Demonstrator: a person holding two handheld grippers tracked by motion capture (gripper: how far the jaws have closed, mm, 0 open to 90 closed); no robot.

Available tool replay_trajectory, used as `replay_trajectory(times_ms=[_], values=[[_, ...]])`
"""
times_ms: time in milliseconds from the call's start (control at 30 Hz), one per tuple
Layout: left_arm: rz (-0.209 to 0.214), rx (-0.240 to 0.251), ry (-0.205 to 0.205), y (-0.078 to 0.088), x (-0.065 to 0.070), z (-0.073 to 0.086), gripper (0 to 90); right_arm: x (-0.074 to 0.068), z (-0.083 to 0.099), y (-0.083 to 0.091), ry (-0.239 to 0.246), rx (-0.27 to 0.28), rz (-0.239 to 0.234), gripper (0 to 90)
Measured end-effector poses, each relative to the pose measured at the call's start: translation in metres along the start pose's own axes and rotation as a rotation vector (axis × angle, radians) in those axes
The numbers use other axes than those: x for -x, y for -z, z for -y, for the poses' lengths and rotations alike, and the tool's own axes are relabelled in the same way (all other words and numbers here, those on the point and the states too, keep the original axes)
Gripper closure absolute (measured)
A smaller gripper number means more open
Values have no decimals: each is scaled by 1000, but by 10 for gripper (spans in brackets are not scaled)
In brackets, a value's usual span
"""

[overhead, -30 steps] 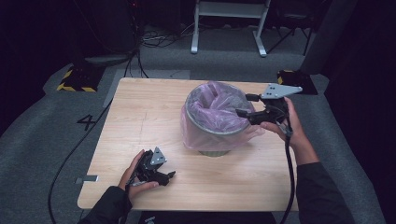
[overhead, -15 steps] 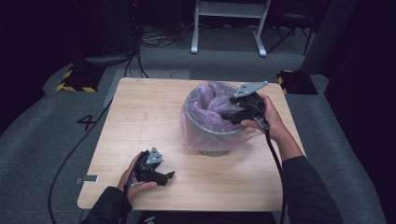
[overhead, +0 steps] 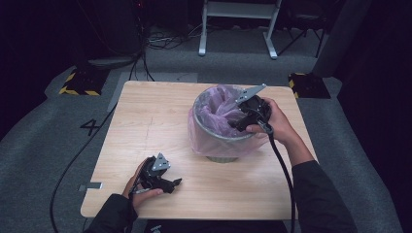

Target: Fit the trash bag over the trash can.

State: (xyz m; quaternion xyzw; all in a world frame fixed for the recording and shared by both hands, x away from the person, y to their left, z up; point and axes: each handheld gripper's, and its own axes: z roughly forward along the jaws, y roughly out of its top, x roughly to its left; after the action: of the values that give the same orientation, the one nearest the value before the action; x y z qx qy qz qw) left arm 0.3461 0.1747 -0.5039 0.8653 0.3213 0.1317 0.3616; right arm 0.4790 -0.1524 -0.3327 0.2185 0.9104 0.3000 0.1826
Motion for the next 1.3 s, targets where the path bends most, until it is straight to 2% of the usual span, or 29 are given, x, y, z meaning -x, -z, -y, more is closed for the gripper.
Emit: replay_trajectory(times_ms=[67,100,233,333,633,733,867,967,1033,1167,1300], values=[[0,1,0,0,0,0,139,-1,-1,0,4,-4,33,189],[0,1,-1,0,0,0,140,-2,0,1,2,15,39,191],[0,1,-2,0,0,0,141,0,3,5,-26,70,27,187],[0,1,-2,0,0,0,141,1,8,11,-51,141,20,195],[0,1,-2,0,0,0,141,-7,28,54,-54,309,66,180],[1,1,-2,0,0,0,141,-10,39,66,-52,329,74,184],[3,-1,-4,0,0,0,141,-18,57,79,-45,334,81,186],[3,-2,-4,0,0,0,141,-24,73,85,-33,319,111,185],[3,-2,-4,0,0,0,141,-28,81,87,-32,312,106,185],[4,-2,-4,0,0,-1,140,-35,101,86,-17,276,134,182],[4,-2,-4,0,0,-1,140,-42,125,81,-28,248,143,184]])
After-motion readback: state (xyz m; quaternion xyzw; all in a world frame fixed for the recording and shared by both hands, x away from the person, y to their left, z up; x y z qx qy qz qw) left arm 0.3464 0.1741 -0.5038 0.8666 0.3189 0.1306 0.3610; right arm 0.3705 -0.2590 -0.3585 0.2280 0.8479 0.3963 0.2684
